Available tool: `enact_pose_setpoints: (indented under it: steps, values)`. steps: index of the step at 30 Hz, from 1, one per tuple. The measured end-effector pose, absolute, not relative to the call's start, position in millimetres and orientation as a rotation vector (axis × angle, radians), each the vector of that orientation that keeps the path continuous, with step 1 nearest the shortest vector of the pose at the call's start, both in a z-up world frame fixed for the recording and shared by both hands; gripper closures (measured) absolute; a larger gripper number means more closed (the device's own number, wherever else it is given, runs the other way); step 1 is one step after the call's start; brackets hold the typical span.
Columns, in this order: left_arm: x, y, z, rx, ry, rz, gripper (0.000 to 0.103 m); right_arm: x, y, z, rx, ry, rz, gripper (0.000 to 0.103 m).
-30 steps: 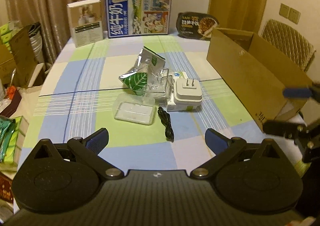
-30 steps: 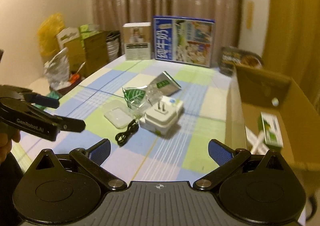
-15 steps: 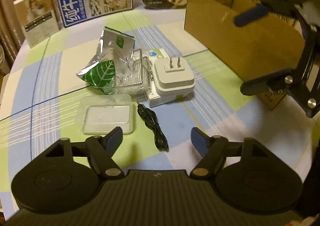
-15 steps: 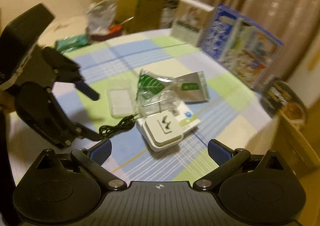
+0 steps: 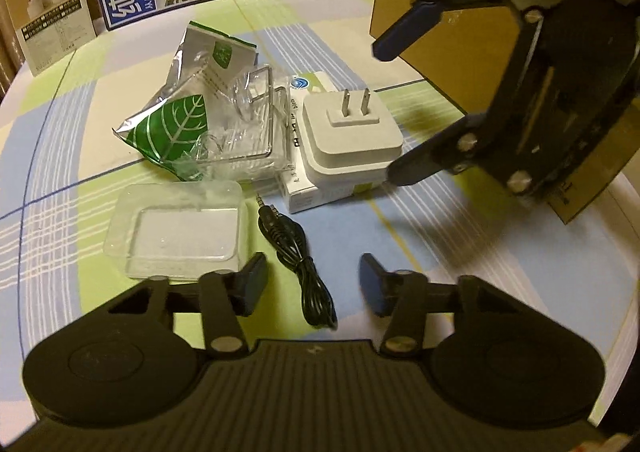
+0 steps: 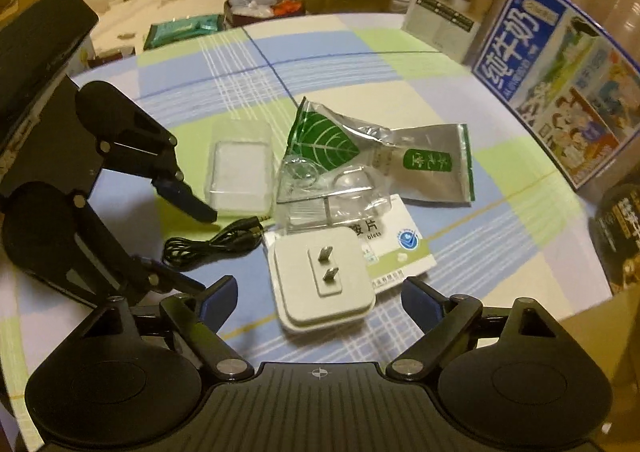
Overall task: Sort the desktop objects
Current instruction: 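Grasp the black cable with the left tool while the right tool grasps the white plug adapter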
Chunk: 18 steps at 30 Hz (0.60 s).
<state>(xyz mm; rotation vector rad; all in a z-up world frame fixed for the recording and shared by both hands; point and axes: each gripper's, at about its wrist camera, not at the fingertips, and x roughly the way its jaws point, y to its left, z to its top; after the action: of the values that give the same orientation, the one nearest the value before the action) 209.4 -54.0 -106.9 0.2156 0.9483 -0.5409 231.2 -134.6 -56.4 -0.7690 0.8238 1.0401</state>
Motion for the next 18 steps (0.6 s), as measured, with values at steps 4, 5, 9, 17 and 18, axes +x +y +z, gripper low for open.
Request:
enact_pose_setpoints:
  steps: [4, 5, 9, 17, 18]
  values:
    - [213, -50, -109, 0.188, 0.957, -0.537, 0.083, 240, -121, -63, -0.814, 0.846, 1.066, 0.017]
    - [213, -49, -109, 0.184, 0.958, -0.533, 0.085, 243, -119, -66, -0.82, 0.86, 1.072, 0.017]
    - [212, -45, -109, 0.162, 0.96, -0.527, 0.089, 252, -110, -77, -0.866, 0.896, 1.058, 0.018]
    - [205, -41, -106, 0.144, 0.97, -0.528, 0.094, 239, -109, -75, -0.797, 0.991, 0.96, 0.04]
    - [203, -41, -105, 0.14, 0.973, -0.533, 0.094, 233, -111, -72, -0.767, 1.004, 0.93, 0.04]
